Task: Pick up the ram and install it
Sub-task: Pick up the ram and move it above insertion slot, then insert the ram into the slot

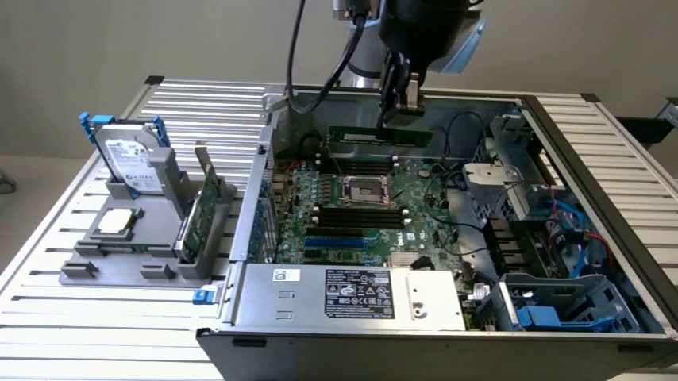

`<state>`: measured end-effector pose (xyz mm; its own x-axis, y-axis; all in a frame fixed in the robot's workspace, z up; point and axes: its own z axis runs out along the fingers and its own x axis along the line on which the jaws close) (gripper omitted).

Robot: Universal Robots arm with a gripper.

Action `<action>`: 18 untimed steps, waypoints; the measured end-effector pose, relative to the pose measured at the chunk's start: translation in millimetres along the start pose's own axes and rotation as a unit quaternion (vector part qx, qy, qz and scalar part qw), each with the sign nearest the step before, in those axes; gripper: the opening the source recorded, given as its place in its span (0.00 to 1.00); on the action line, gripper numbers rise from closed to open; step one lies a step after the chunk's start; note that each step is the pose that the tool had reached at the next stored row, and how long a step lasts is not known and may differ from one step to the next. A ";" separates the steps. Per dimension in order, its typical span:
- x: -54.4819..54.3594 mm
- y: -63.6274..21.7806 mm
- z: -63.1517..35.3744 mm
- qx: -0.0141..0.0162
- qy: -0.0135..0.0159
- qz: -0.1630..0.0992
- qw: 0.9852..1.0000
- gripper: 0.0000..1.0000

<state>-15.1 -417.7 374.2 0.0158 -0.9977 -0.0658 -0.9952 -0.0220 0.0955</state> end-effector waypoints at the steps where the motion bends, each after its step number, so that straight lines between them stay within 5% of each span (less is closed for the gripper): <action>1: -0.9 -0.1 0.7 0.001 0.001 0.001 1.000 0.13; 7: -4.0 -0.5 5.7 0.005 0.013 0.006 1.000 0.13; 18: -4.0 -0.5 5.7 0.005 0.014 0.006 1.000 0.13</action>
<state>-15.3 -413.3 368.7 0.0056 -0.9993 -0.0372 -0.9962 -0.0088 0.0870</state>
